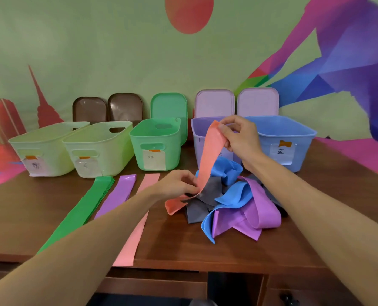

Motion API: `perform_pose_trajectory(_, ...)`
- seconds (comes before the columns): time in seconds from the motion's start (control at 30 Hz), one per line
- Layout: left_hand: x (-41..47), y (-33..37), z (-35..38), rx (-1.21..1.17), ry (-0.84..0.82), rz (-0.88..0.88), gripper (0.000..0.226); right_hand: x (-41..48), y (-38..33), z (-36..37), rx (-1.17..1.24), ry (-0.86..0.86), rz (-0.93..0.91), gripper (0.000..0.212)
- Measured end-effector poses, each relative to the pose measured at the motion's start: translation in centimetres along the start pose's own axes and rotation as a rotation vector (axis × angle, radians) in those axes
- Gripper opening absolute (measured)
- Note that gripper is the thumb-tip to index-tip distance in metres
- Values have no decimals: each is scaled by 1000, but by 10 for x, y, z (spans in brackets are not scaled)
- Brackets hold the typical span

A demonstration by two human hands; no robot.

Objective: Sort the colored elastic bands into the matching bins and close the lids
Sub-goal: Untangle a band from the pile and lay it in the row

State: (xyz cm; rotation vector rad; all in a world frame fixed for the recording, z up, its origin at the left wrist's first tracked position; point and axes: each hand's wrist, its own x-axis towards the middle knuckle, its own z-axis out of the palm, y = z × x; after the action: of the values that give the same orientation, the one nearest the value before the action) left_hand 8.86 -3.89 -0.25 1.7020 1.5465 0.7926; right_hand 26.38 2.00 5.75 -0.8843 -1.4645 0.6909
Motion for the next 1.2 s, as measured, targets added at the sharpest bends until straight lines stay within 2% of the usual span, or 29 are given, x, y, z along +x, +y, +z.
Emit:
perform_pose_trajectory(0.2,-5,7,-3,-98,94,99,11,8,16,-18,-75,153,92,21)
perform_pose_trajectory(0.33,-16,16,-6,60,-26,65,22,5,19,-29,-262,208,30,8)
perform_pose_trajectory(0.43,-26,10,-5,163,-183,-21,17,-3,25,-36,-291,252,36,8)
perform_pose_trajectory(0.57,-36,10,-1,175,-105,4,15,-10,32,-43,-177,297,122,15)
perform_pose_trajectory(0.63,-42,13,-4,140,-37,30,15,-13,30,-44,-129,280,196,17)
perform_pose_trajectory(0.73,-53,19,-14,116,63,93,14,-17,28,-40,-113,235,241,31)
perform_pose_trajectory(0.87,-75,21,-29,209,163,134,15,-24,25,-30,-253,160,147,22)
perform_pose_trajectory(0.97,-92,16,-42,212,221,102,18,-24,26,-24,-392,136,41,14)
perform_pose_trajectory(1.07,-107,7,-51,187,231,51,19,-25,29,-13,-534,56,-11,7)
perform_pose_trajectory(1.2,-124,-8,-58,151,205,10,15,-32,29,12,-684,-18,-30,9)
